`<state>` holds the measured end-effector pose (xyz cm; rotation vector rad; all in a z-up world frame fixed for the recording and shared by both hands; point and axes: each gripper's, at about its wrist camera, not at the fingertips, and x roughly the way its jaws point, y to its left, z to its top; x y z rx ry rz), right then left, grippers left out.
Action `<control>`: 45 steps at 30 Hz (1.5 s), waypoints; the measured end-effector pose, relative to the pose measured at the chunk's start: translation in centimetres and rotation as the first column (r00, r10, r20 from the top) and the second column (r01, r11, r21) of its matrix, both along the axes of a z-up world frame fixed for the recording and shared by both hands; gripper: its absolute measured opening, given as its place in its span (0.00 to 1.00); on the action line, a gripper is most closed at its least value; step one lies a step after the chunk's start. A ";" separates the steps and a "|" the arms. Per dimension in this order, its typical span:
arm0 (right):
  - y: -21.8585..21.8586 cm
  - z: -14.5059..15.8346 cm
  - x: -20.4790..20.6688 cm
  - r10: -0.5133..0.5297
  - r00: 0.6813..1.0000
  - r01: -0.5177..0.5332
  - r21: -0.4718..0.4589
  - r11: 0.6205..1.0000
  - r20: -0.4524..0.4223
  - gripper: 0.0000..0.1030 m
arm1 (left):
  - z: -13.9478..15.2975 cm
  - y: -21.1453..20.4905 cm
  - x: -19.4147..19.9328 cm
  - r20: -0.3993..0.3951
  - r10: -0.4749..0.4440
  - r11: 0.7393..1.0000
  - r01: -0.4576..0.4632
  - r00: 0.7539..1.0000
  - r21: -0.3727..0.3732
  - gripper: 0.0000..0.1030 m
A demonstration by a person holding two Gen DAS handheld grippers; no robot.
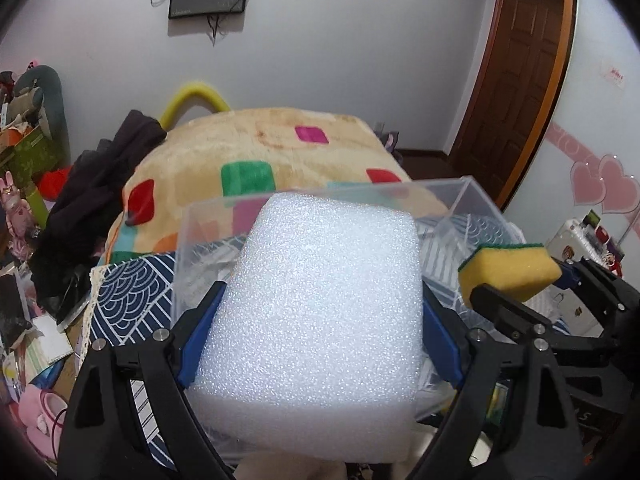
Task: Organize soft objects
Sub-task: 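Lower the foam block into the clear box with the left gripper while the right drops the sponge in, then grasp the white sock with the left gripper while the right gripper grasps the green glove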
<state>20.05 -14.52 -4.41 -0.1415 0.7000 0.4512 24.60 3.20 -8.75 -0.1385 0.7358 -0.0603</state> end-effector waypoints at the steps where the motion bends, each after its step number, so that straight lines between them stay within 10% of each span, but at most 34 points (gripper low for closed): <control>1: 0.0 -0.2 0.0 -0.002 1.000 0.002 -0.001 1.000 -0.004 0.64 | -0.4 0.0 0.3 -0.011 0.002 1.000 -0.002 1.000 0.002 0.86; 13: 0.1 0.4 -0.6 0.030 1.000 -0.030 -0.041 0.999 0.008 0.78 | -0.7 0.1 -0.1 -0.027 0.015 1.000 -0.015 1.000 0.006 0.93; 31: -3.5 6.6 -6.7 -0.018 0.975 0.002 0.076 0.997 0.220 0.93 | 6.6 1.3 -9.7 0.193 0.021 0.999 -0.029 0.981 0.036 1.00; 45: -4.4 0.1 -9.7 -0.068 0.995 0.068 0.011 0.998 0.071 0.94 | -0.4 3.1 -13.8 0.063 0.083 0.995 -0.086 0.995 0.048 1.00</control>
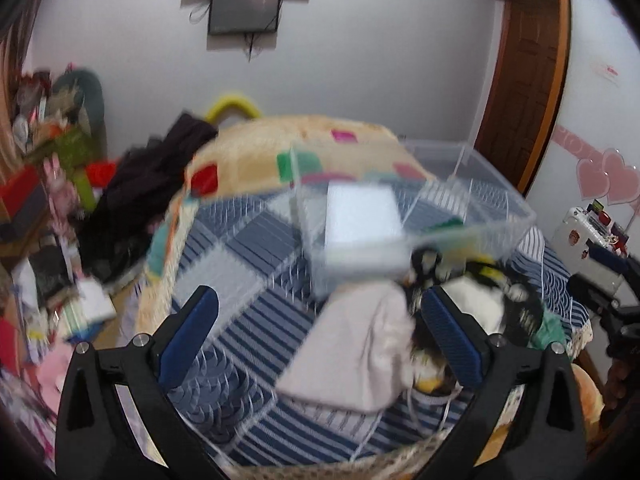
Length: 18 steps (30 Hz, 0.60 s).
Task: Organize soft objects
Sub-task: 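Grasp the white sock with the left gripper while the right gripper grasps the green glove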
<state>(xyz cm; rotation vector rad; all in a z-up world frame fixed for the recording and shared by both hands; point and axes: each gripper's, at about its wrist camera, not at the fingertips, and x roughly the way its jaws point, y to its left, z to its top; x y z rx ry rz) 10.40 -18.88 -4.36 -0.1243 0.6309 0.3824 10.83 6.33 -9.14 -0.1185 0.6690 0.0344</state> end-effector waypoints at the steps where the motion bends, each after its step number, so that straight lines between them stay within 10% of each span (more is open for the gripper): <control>1: 0.1 -0.6 -0.2 -0.002 1.000 0.002 -0.004 1.000 -0.018 0.94 | -0.7 0.2 -0.2 -0.016 0.001 1.000 -0.001 1.000 -0.017 1.00; 8: -0.5 -4.1 -0.4 -0.030 0.990 0.028 -0.023 0.999 -0.134 0.90 | -5.0 0.6 -0.5 -0.124 0.013 0.998 -0.020 0.992 -0.061 1.00; 18: -1.5 -5.6 0.0 -0.003 0.973 0.011 0.032 0.999 -0.230 0.43 | -5.7 -0.5 2.1 -0.118 0.004 0.999 -0.008 0.993 -0.037 0.99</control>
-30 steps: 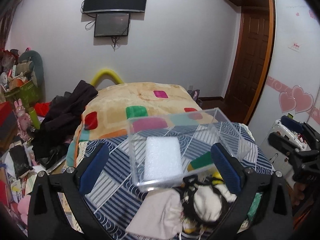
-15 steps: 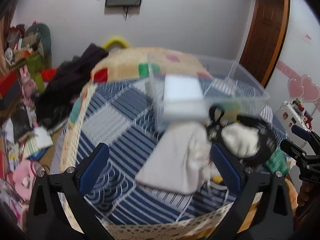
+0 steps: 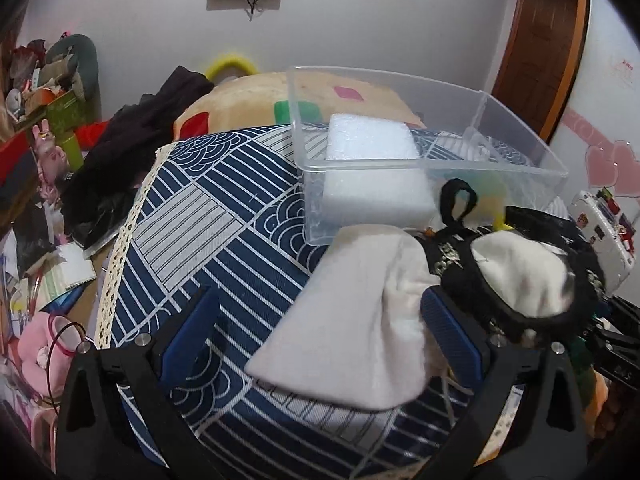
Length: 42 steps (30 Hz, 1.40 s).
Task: Organize soft objects
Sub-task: 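Grasp the white sock with the left gripper while the right gripper grasps the green glove, then carry the sock into the clear box with the left gripper while the right places the glove inside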
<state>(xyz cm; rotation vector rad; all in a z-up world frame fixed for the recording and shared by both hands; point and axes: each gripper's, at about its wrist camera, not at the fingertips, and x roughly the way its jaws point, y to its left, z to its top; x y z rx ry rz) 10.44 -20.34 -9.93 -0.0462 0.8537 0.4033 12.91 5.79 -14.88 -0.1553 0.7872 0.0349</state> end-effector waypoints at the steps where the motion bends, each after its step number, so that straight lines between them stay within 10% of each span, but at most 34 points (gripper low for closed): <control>1: 0.3 0.1 -0.2 0.005 1.000 -0.005 -0.006 1.000 0.009 0.38 | -0.2 -0.1 0.1 0.001 0.007 1.000 -0.007 1.000 -0.002 0.95; 6: 0.6 0.4 -0.6 0.021 0.999 -0.021 -0.010 1.000 0.025 0.24 | -1.3 0.4 0.0 -0.015 -0.044 0.992 0.042 0.999 -0.119 0.70; 10: 0.5 1.0 -0.6 0.022 0.999 -0.021 -0.008 1.000 0.050 0.21 | -1.1 0.6 -0.7 -0.003 -0.065 0.988 0.063 0.998 -0.143 0.26; 22: -0.7 4.2 -1.0 -0.013 0.988 0.011 0.017 1.000 0.153 0.20 | 1.5 -1.1 -4.1 0.062 -0.037 0.999 0.039 0.997 -0.022 0.20; 42: 0.1 9.1 1.1 -0.012 0.946 -0.022 0.103 0.994 0.324 0.20 | 11.6 0.0 -5.2 0.336 -0.006 0.999 0.021 0.942 -0.040 0.19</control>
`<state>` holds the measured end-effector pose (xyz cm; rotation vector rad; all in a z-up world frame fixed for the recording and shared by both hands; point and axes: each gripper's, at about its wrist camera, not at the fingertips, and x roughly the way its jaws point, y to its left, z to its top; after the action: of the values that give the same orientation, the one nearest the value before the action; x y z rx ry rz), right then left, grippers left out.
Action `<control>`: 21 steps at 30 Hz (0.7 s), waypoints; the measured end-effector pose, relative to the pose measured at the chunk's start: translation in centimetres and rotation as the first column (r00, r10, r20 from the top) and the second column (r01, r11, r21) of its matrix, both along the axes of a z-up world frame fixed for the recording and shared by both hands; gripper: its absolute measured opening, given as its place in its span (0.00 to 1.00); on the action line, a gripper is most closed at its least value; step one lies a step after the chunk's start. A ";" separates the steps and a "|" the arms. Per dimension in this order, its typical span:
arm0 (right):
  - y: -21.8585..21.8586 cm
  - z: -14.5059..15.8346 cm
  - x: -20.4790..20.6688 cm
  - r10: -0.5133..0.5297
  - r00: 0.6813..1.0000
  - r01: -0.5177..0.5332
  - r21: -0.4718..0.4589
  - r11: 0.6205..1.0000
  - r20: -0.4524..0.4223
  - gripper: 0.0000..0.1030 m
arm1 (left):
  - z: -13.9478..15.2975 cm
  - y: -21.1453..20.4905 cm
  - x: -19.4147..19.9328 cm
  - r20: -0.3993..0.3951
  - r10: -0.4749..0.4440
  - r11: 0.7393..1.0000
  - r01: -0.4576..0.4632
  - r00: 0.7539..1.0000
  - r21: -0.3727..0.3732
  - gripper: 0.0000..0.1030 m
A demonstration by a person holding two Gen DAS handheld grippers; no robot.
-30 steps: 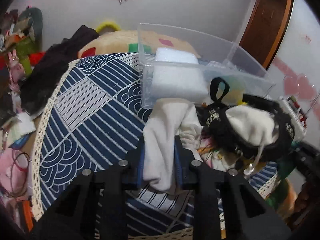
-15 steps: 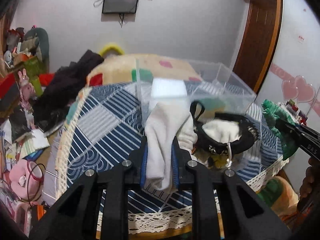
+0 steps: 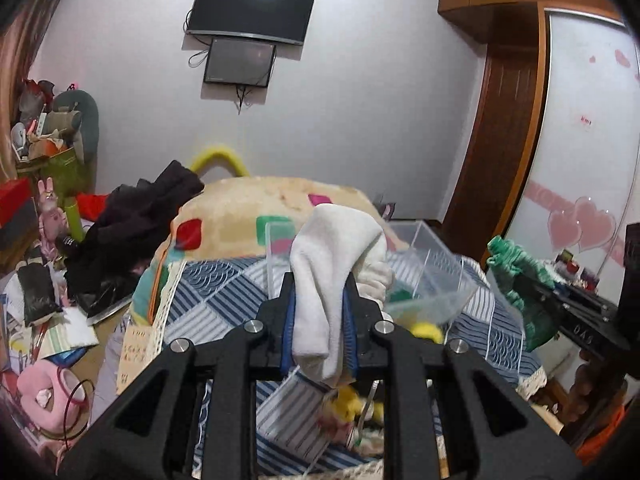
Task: Organize soft objects
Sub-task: 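Carry the sock into the clear box with the left gripper while the right places the glove inside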
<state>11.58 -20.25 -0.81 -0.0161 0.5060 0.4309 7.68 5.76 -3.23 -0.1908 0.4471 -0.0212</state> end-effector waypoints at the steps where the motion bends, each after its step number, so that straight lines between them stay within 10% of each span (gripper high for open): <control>1: 0.1 0.2 0.3 0.000 1.000 0.000 0.004 1.000 0.007 0.20 | 0.3 0.1 0.4 0.003 0.000 1.000 0.000 1.000 -0.003 0.19; 21: 4.2 -1.2 7.0 -0.004 0.999 0.001 -0.063 0.998 -0.033 0.20 | -0.2 0.2 10.9 -0.012 0.042 0.999 -0.041 0.999 0.017 0.19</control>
<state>18.56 -16.03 -2.00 -0.0687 0.5523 0.4133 18.55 5.92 -3.42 -0.1838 0.4554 0.0244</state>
